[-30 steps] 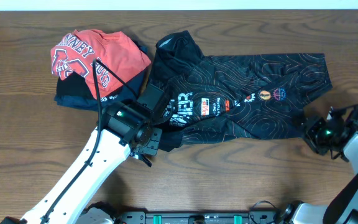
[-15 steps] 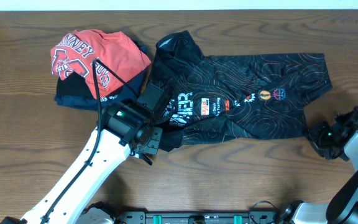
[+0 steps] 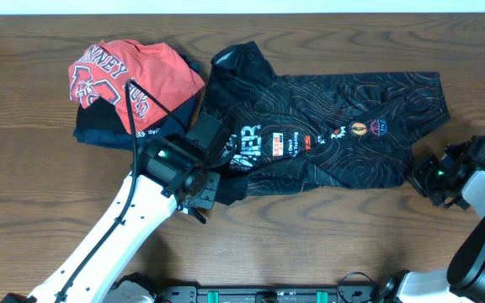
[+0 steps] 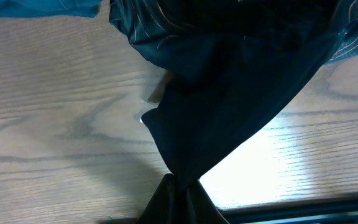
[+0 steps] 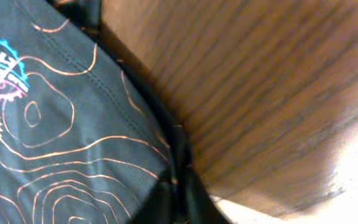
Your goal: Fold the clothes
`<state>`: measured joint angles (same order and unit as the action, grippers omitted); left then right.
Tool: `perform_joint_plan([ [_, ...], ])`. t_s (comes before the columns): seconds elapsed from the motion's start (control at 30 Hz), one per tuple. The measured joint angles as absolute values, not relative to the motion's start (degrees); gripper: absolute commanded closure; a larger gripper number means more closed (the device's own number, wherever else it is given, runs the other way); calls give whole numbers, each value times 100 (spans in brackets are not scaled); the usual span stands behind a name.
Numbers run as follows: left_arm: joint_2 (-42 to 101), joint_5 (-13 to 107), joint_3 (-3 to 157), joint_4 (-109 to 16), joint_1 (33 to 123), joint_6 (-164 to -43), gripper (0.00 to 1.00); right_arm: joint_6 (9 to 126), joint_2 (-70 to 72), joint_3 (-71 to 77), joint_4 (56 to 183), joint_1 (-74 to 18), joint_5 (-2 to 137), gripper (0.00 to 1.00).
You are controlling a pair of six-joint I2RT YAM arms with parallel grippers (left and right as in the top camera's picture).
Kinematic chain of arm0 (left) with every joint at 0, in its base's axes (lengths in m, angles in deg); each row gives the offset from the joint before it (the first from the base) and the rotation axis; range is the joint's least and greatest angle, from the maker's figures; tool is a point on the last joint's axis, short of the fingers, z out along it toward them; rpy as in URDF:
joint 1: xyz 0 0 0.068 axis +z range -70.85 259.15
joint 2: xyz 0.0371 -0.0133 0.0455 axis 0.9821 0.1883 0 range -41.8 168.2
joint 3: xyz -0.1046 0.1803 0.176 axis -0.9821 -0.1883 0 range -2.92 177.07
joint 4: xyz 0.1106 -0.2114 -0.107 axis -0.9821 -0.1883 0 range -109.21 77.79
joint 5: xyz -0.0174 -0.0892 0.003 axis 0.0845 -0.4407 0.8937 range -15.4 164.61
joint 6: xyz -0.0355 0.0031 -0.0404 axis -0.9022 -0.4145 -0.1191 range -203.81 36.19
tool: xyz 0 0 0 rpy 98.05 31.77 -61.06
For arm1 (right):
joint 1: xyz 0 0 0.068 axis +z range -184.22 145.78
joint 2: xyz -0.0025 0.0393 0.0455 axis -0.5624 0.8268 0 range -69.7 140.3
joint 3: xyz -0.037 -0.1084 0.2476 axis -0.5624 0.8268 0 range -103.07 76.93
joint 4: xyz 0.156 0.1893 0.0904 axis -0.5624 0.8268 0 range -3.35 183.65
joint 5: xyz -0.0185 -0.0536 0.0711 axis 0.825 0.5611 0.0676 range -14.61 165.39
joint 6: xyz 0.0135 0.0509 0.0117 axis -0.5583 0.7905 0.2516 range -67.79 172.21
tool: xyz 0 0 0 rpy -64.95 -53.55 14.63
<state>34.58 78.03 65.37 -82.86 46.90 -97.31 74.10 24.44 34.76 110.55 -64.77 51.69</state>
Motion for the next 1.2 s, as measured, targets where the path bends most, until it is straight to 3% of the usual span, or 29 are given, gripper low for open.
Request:
perform_joint_plan([
  [0.23,3458,7800,6537,-8332,4690,-9731,94,7480,1789,3323,11981,-6897,4975,99],
  [0.57,3458,7604,6537,-8461,4690,-9731,94,7567,119,1564,13371,-8234,4881,99],
  [1.0,3458,6609,6537,-9167,4690,-9731,94,7567,-10,1323,14265,-8308,5667,99],
  [1.2,3458,6793,6537,-8494,4690,-9685,94,7567,-1,1325,14099,-8245,5862,99],
])
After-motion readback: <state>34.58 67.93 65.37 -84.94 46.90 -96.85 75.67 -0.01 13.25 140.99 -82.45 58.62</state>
